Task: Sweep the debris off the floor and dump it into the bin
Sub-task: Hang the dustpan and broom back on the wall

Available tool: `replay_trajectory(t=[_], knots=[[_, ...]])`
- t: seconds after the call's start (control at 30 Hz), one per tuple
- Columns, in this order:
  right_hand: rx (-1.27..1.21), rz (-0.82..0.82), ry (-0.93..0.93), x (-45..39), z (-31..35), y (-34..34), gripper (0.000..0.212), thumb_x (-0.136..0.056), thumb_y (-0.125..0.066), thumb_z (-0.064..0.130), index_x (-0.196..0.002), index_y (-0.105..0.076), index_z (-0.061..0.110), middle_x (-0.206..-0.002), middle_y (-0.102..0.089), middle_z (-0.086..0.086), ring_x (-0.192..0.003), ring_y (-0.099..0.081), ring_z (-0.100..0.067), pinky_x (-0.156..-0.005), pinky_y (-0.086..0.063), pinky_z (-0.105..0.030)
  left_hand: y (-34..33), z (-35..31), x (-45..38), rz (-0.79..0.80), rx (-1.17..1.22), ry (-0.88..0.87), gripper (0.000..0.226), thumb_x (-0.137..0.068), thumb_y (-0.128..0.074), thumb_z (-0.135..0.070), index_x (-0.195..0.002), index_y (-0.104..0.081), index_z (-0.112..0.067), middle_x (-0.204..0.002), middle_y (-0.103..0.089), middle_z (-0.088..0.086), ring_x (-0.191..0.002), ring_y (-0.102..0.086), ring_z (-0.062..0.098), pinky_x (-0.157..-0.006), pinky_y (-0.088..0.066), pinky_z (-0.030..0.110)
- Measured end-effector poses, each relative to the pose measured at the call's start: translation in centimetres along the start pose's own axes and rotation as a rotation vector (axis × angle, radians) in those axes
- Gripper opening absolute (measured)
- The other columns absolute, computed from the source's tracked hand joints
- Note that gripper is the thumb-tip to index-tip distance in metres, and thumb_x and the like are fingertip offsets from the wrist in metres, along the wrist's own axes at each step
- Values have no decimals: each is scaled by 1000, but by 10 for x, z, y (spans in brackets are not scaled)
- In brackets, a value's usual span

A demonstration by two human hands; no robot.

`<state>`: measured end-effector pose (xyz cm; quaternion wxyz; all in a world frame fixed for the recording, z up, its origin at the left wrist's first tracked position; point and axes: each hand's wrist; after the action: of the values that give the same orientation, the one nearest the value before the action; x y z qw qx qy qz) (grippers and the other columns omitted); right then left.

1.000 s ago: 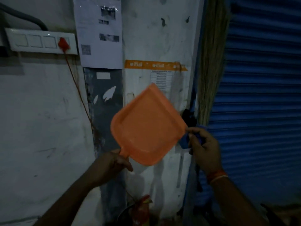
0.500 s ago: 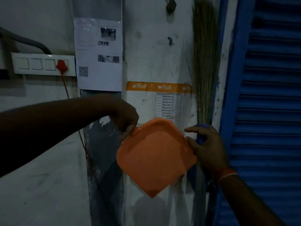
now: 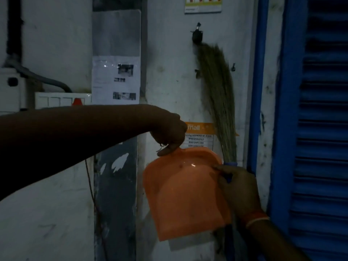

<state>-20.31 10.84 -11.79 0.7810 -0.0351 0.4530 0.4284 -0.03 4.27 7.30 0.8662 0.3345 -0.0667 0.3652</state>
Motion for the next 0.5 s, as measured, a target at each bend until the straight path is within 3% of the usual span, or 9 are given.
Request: replay_trajectory(t=[0.03,0.1,0.17,0.23,0.37,0.43,0.5], knots=[[0,-15,-7,-4,-6,2,34,-88,-69,9,-109,-67,36,-108,-70,3,-92,-63,-10,-84,-49,-22,8,-1,4,-43,-57,42,30,-86,-71,-16,-72,-68,-42,-114,-57,-18,-125,-46,21,-95,-46,39],[2,-56,-35,-9,-16,7,31,-89,-67,8,-112,-70,28,-112,-70,1,-93,-61,-9,-83,-46,-17,3,8,8,-299,-89,163,25,-87,-70,-18,-82,-64,-42,-138,-50,-16,-134,-36,18,-103,-39,41],[-5,-99,-62,-12,-24,13,32,-88,-67,7,-113,-71,26,-113,-70,1,-90,-59,-7,-83,-44,-15,3,10,15,-619,94,223,21,-86,-71,-18,-91,-62,-36,-145,-47,-8,-135,-38,17,-106,-38,38],[-6,-131,-84,-13,-30,18,33,-88,-67,7,-112,-71,29,-111,-71,3,-88,-60,-9,-86,-47,-21,-3,14,16,-838,335,355,27,-85,-73,-17,-107,-61,-27,-142,-50,-2,-127,-48,15,-102,-45,34],[-9,-121,-100,-14,-37,20,33,-87,-68,11,-108,-72,36,-110,-70,0,-89,-64,-17,-86,-54,-31,-17,11,15,-955,818,555,38,-88,-72,-15,-119,-53,-24,-118,-65,-7,-93,-70,3,-71,-57,18],[-10,-104,-88,-14,-39,20,33,-87,-67,9,-108,-72,35,-109,-70,-2,-88,-64,-19,-83,-53,-28,-21,7,15,-972,858,616,27,-91,-70,-17,-114,-56,-23,-98,-73,-7,-79,-71,-1,-68,-57,17],[5,-99,-75,-15,-39,20,33,-86,-68,9,-107,-73,34,-109,-71,-3,-88,-65,-19,-82,-51,-25,-22,3,16,-989,948,669,15,-94,-66,-20,-108,-61,-21,-92,-74,-6,-76,-72,0,-72,-59,22]])
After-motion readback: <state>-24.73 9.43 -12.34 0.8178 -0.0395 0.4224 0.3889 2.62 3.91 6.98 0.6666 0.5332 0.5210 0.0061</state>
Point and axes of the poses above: each hand's wrist, its own x-axis away from the middle knuckle, its own y-axis out of the back of the hand, z = x × y
